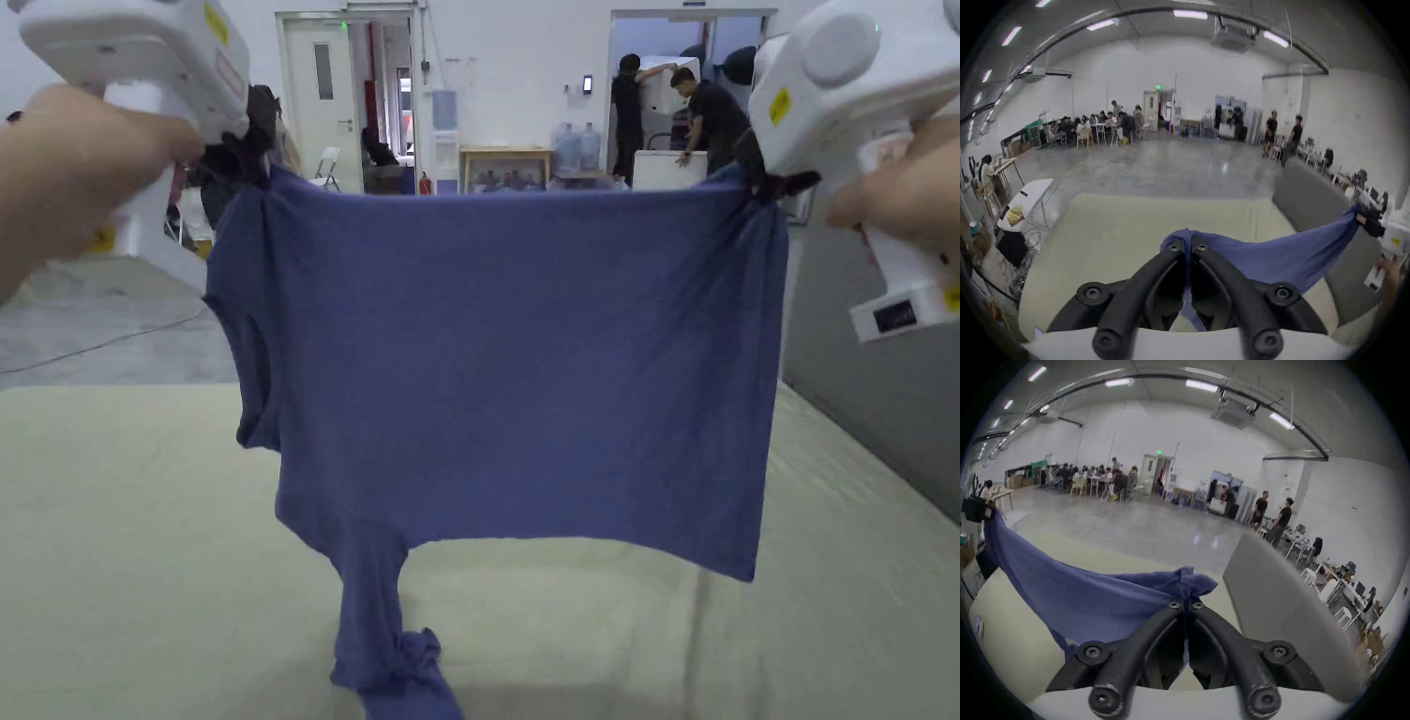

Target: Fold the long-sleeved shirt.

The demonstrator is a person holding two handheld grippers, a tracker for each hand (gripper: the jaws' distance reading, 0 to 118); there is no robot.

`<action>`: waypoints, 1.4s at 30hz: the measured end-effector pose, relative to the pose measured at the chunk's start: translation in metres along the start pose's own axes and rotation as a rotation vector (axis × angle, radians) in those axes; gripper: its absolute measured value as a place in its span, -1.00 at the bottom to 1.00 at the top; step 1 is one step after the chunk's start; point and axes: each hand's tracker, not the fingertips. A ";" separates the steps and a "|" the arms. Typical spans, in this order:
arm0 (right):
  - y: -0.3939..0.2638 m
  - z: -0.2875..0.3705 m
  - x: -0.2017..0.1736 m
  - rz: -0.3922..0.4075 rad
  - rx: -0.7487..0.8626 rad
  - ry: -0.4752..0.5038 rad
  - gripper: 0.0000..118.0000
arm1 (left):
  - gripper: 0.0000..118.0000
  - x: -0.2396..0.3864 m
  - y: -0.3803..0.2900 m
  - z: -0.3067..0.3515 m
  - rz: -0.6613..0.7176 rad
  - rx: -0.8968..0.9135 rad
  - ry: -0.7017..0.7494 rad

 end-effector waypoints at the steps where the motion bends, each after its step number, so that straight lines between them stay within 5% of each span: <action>1: -0.025 -0.008 -0.004 0.002 -0.034 0.015 -1.00 | -1.00 0.002 -0.021 -0.011 -0.013 -0.052 -0.010; 6: -0.134 0.001 -0.028 0.063 -0.115 0.102 -1.00 | -1.00 0.010 -0.133 -0.019 -0.035 -0.200 -0.052; 10: -0.208 0.050 -0.034 0.098 -0.127 0.148 -1.00 | -1.00 0.018 -0.224 0.021 -0.185 -0.237 0.004; 23: -0.452 0.175 -0.061 0.122 -0.309 0.235 -1.00 | -1.00 0.015 -0.471 0.137 -0.036 -0.367 -0.052; 34: -0.575 0.227 -0.086 0.090 -0.514 0.242 -1.00 | -1.00 0.006 -0.603 0.159 0.011 -0.579 -0.078; 42: -0.615 0.200 -0.094 0.023 -0.677 0.238 -1.00 | -1.00 0.011 -0.660 0.122 -0.044 -0.704 -0.046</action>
